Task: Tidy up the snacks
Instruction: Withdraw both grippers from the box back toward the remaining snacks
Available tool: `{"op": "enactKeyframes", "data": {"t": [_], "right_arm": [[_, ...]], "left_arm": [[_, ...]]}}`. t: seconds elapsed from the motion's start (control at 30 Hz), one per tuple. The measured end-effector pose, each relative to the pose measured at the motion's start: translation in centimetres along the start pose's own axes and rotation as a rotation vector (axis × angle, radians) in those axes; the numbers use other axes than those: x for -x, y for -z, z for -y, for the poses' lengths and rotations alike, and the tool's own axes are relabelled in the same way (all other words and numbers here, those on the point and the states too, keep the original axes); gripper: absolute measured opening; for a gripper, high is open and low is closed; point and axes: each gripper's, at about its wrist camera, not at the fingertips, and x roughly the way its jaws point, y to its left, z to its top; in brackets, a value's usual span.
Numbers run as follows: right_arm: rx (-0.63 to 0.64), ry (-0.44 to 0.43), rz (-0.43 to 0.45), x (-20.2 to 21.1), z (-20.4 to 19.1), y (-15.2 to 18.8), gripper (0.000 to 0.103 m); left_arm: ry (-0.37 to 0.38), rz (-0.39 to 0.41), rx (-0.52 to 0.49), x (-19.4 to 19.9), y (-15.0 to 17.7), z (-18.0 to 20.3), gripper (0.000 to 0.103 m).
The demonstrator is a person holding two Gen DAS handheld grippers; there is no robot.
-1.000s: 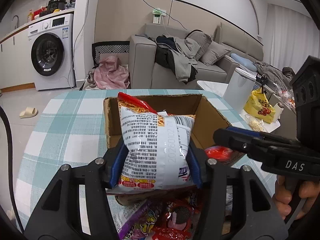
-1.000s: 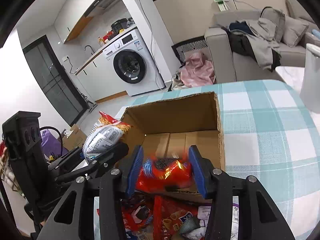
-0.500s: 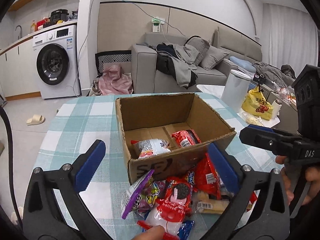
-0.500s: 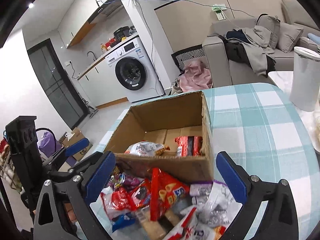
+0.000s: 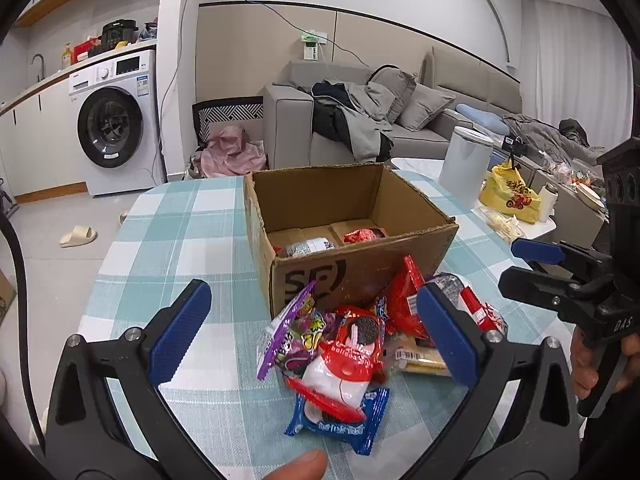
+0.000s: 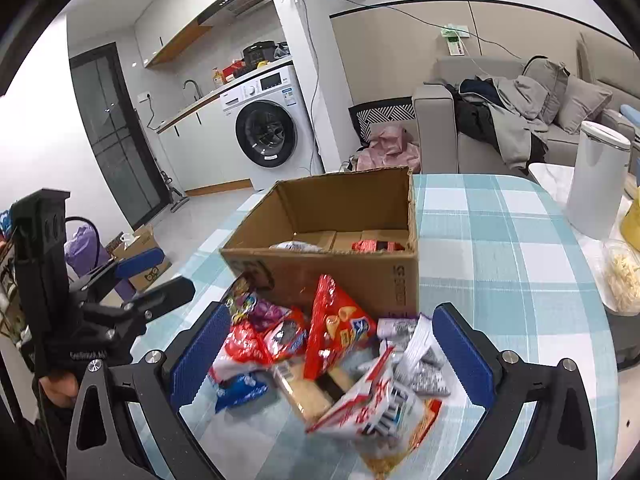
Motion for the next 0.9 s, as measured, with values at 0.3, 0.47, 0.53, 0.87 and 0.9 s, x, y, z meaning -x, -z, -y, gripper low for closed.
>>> {"op": "enactKeyframes", "data": {"t": [0.3,0.47,0.53,0.87,0.9], "right_arm": [[0.029,0.04,-0.037,0.5,-0.2,0.7,0.103],[0.016,0.061,-0.076,0.3,1.0,0.9,0.103],[0.03,0.069,-0.1,0.2,1.3,1.1,0.103],[0.045,0.099,-0.207,-1.7,3.0,2.6,0.103],[0.042,0.098,-0.216,-1.9,3.2,2.7,0.103]], "left_arm": [[0.003,-0.021,-0.028,0.5,1.1,1.0,0.102],[0.014,-0.047,-0.028,-0.2,1.2,1.1,0.102],[0.011,-0.056,-0.028,-0.4,1.3,1.0,0.102],[0.013,-0.115,-0.023,-1.8,2.4,0.5,0.102],[0.016,-0.124,-0.02,-2.1,2.5,0.4,0.102]]}}
